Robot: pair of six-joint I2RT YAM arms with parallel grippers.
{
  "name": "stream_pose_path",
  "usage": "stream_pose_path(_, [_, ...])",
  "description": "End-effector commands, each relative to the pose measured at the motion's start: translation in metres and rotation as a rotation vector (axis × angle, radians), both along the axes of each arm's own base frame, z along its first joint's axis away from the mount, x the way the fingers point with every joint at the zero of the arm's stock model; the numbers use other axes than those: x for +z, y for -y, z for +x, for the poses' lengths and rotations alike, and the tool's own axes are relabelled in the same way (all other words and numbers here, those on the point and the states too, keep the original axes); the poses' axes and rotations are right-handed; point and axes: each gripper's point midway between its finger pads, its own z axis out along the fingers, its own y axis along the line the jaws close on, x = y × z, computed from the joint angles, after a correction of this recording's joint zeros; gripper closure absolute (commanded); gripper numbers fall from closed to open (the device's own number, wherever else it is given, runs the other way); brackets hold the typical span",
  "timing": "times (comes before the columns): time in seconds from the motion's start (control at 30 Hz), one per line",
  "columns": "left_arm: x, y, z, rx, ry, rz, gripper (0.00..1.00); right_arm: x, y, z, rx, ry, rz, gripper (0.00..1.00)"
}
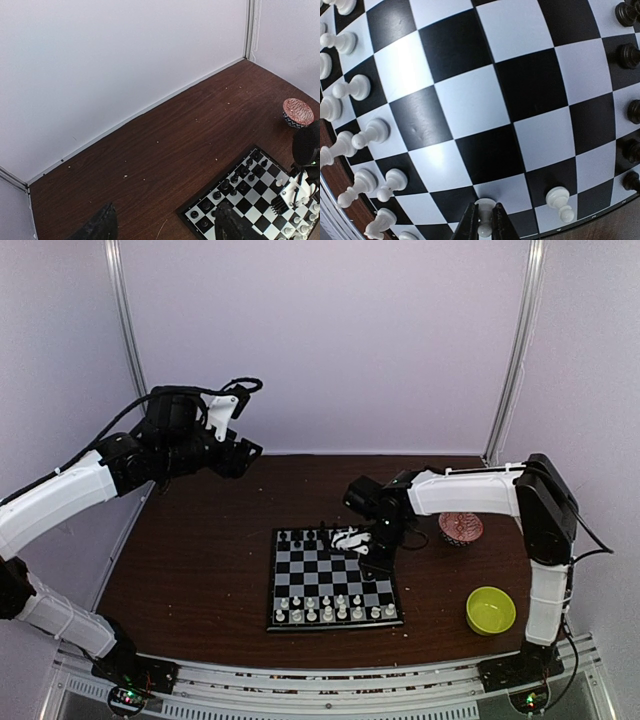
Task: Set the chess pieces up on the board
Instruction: Pick up the pawn from the chessboard, then place the pawn at g2.
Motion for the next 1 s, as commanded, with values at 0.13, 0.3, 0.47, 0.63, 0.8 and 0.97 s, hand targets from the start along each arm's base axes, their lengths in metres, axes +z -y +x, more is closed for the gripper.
stream_pose_path(0.13, [0.006,0.005,0.002,-0.022,0.018,-0.006,0.33,0.021,0.001,-0.025,0.046,-0.064,0.071,0.94])
stream_pose_path(0.3, [0.004,0.006,0.002,-0.025,0.016,-0.005,0.32,0.016,0.000,-0.034,0.070,-0.091,0.069,0.94])
stream_pose_path(0.47, [0.004,0.006,0.002,-0.024,0.014,-0.003,0.33,0.011,0.000,-0.043,0.100,-0.111,0.051,0.94])
stream_pose_path(0.63, [0.002,0.007,0.003,-0.025,0.010,-0.002,0.32,0.008,0.001,-0.047,0.113,-0.124,0.038,0.94])
stream_pose_path(0.8, [0.001,0.007,0.003,-0.027,0.008,0.001,0.32,0.003,0.002,-0.049,0.119,-0.135,0.020,0.94])
stream_pose_path(0.97, [0.000,0.008,0.003,-0.026,0.006,0.003,0.32,0.001,0.003,-0.049,0.122,-0.138,0.009,0.94])
